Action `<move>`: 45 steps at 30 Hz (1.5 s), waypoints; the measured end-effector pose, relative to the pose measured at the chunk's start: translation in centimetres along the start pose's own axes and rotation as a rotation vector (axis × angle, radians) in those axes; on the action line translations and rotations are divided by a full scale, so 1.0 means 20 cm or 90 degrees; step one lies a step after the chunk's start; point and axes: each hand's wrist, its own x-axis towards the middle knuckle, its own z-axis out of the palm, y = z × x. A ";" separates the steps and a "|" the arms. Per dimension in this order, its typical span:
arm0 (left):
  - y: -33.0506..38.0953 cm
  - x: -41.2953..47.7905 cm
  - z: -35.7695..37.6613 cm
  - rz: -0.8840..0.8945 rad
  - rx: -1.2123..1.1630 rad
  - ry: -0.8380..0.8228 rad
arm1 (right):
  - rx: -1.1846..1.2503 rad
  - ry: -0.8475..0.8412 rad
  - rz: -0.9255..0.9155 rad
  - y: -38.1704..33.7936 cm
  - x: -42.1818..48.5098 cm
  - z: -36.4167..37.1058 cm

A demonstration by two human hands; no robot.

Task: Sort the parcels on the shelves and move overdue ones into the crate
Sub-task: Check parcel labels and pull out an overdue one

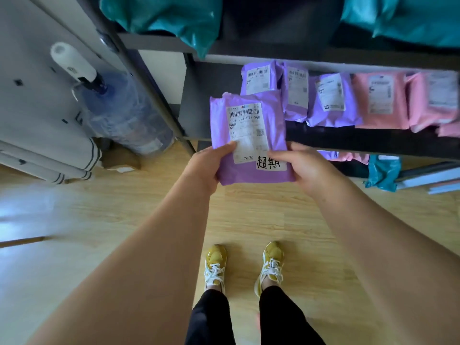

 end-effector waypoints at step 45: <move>-0.28 -1.28 2.21 0.026 0.357 -0.362 | 0.288 0.385 -0.132 -0.19 -1.64 -1.88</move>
